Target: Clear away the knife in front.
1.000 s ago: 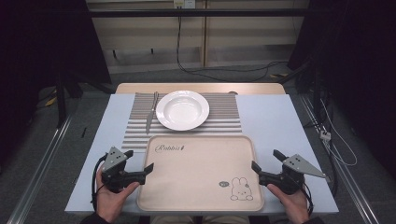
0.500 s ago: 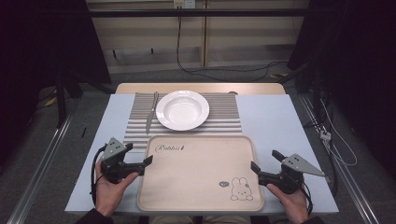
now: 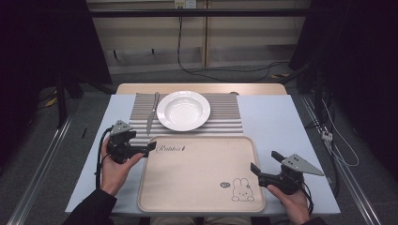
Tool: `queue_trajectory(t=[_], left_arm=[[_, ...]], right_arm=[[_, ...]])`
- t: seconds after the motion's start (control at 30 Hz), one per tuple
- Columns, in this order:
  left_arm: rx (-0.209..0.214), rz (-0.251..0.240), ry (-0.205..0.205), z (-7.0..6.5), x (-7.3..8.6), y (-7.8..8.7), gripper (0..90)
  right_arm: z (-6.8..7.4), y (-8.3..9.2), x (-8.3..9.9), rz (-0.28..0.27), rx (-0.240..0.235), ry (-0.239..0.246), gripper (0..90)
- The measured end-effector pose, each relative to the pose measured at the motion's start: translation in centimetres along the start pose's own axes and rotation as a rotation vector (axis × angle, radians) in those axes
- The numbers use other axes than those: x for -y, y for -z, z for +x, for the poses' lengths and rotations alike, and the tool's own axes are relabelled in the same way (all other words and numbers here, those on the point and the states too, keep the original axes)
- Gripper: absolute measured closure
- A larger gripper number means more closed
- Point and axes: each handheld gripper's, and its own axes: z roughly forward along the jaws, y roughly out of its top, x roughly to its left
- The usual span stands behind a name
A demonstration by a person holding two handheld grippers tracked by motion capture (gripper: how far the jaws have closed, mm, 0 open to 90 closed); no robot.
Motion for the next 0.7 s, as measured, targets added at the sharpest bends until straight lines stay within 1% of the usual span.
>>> queue_trajectory(t=[0.07, 0.13, 0.17, 0.23, 0.33, 0.37, 0.43, 0.5, 0.53, 0.6, 0.7], left_arm=[[-0.012, 0.005, -0.01, 0.1, -0.5, -0.2, 9.0], [-0.021, 0.006, -0.009, 0.6, -1.1, -0.5, 9.1], [-0.021, 0.006, -0.009, 0.6, -1.1, -0.5, 9.1], [-0.018, 0.005, 0.009, 1.1, -1.7, -0.7, 9.3], [-0.023, 0.004, 0.019, 1.5, -1.9, -0.8, 9.6], [-0.028, 0.003, 0.021, 1.6, -2.0, -0.9, 9.6], [-0.043, 0.004, 0.02, 1.9, -2.3, -1.1, 9.6], [-0.051, 0.019, 0.017, 2.3, -2.6, -1.5, 9.6], [-0.06, 0.027, 0.027, 2.8, -2.8, -1.9, 9.6], [-0.065, 0.022, 0.032, 2.9, -2.9, -2.1, 9.8], [-0.069, 0.03, 0.031, 3.1, -3.3, -2.5, 10.7]], right_arm=[[0.0, -0.1, 0.0, 0.003, -0.002, -0.001, 7.6], [0.0, -0.2, 0.0, 0.003, -0.003, 0.001, 7.6], [0.0, -0.2, 0.0, 0.003, -0.003, 0.002, 7.6], [0.0, -0.2, -0.1, 0.002, -0.005, 0.0, 7.6], [0.1, -0.3, -0.1, 0.001, -0.007, -0.001, 7.6], [0.1, -0.4, -0.1, 0.001, -0.009, 0.006, 7.6], [0.1, -0.4, -0.2, 0.002, -0.01, 0.006, 7.6], [0.1, -0.5, -0.2, 0.007, -0.013, 0.007, 7.6], [0.1, -0.5, -0.2, 0.007, -0.013, 0.007, 7.6], [0.1, -0.5, -0.2, 0.006, -0.013, 0.008, 7.6], [0.4, -0.5, -0.3, 0.005, -0.01, 0.018, 7.7]])
